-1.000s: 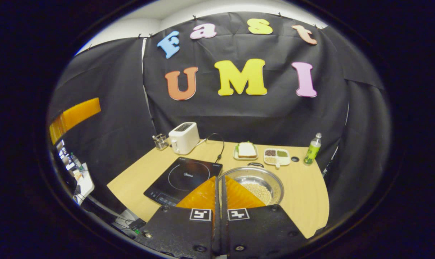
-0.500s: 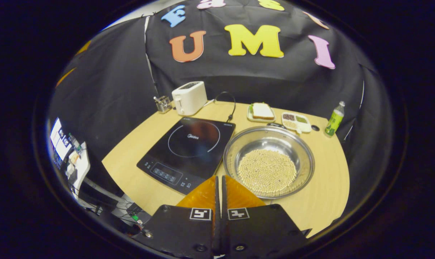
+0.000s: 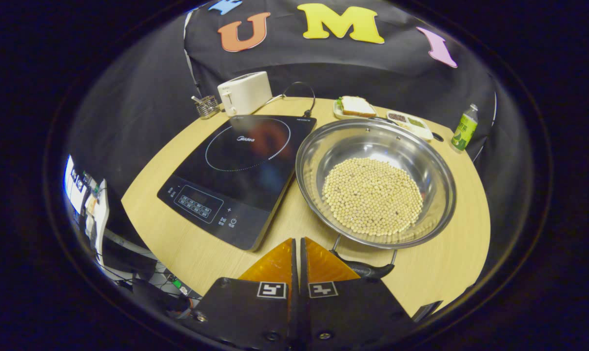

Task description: First push the handle of the pot to place it horizontally, then grasp the pot with both hands and set it on the induction cooktop.

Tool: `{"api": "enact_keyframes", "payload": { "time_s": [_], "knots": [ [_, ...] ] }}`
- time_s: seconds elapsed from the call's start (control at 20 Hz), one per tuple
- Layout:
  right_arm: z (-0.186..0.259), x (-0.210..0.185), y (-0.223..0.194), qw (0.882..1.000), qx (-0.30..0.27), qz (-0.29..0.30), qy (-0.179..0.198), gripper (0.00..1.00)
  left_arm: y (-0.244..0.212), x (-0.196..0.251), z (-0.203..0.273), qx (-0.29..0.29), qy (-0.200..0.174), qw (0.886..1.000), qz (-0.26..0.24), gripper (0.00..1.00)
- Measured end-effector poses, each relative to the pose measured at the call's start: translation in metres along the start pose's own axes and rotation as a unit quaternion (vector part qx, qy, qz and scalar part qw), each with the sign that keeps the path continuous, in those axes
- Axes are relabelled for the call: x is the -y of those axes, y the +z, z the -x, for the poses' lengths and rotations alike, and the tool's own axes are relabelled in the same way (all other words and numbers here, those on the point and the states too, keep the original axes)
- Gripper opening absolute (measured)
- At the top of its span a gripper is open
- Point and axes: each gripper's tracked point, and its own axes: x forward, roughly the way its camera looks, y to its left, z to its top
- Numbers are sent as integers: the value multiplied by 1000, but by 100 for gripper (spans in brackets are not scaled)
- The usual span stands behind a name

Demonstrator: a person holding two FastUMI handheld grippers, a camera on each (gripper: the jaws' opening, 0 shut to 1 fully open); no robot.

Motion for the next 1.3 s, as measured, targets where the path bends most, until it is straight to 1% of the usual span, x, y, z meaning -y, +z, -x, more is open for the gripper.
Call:
{"api": "enact_keyframes", "payload": {
  "time_s": [0.05, 0.15, 0.2, 0.25, 0.3, 0.35, 0.4, 0.45, 0.5, 0.55, 0.6, 0.65, 0.7, 0.75, 0.9, 0.95, 1.0, 1.15, 1.2, 1.25, 1.3],
  "knots": [
    [-1, 1, 1, 1000, 0, 1, -2, 0, 0, 0, 0, 0, 1, 1000, -1, 96],
    [-6, 4, -2, 1000, -6, -1, -6, 0, -2, 0, -1, -3, 2, 1000, -2, 96],
    [-9, 8, -5, 1000, -13, -6, -8, 3, -2, -1, -2, -4, 2, 1000, -1, 96],
    [-12, 10, -7, 1000, -19, -12, -9, 0, -2, 0, -1, -4, 2, 1000, 0, 96],
    [-13, 10, -8, 1000, -21, -20, -5, 0, -1, 1, -1, -3, 2, 1000, 0, 96],
    [-12, 10, -6, 1000, -20, -22, -4, 3, 1, -1, -1, -1, 2, 1000, 2, 96],
    [-13, 10, -6, 1000, -19, -19, -6, 3, 1, -1, -1, -1, 3, 1000, 3, 96],
    [-13, 10, -6, 1000, -19, -13, -6, 3, 1, -1, -1, -1, 3, 1000, 5, 89],
    [-13, 9, -8, 1000, -20, -10, -7, 3, 1, -1, -2, -1, 4, 1000, 5, 96],
    [-12, 9, -11, 1000, -22, -12, -6, 0, 1, -1, -1, -1, 4, 1000, 6, 96],
    [-13, 10, -12, 1000, -24, -16, -3, 4, 1, 0, -1, -2, 3, 1000, 6, 96],
    [-13, 11, -14, 999, -25, -22, -1, 3, 0, 1, 0, -2, 3, 1000, 6, 96],
    [-13, 12, -14, 999, -26, -25, 0, 3, 0, 2, 0, -4, 1, 1000, 7, 89],
    [-12, 15, -14, 999, -23, -29, -3, 3, 0, 3, 0, -4, -1, 1000, 8, 96],
    [-10, 19, -20, 999, -29, -26, -3, 3, 2, 5, 1, -3, -3, 1000, 9, 96],
    [-9, 22, -20, 999, -29, -27, -5, 3, 1, 5, 0, -2, -3, 1000, 10, 89],
    [-9, 25, -21, 999, -29, -29, -5, 4, 2, 5, 0, -1, -3, 1000, 11, 96],
    [-9, 29, -24, 999, -32, -42, -3, 3, 2, 8, 1, -1, -7, 1000, 12, 96],
    [-9, 31, -24, 999, -33, -43, -2, 0, 1, 9, 1, -1, -8, 1000, 13, 89],
    [-8, 34, -26, 998, -34, -43, -4, 3, 1, 10, 1, -1, -9, 1000, 14, 96],
    [-7, 38, -27, 999, -35, -41, -5, 3, 1, 11, 0, -1, -10, 1000, 15, 89]
  ]
}}
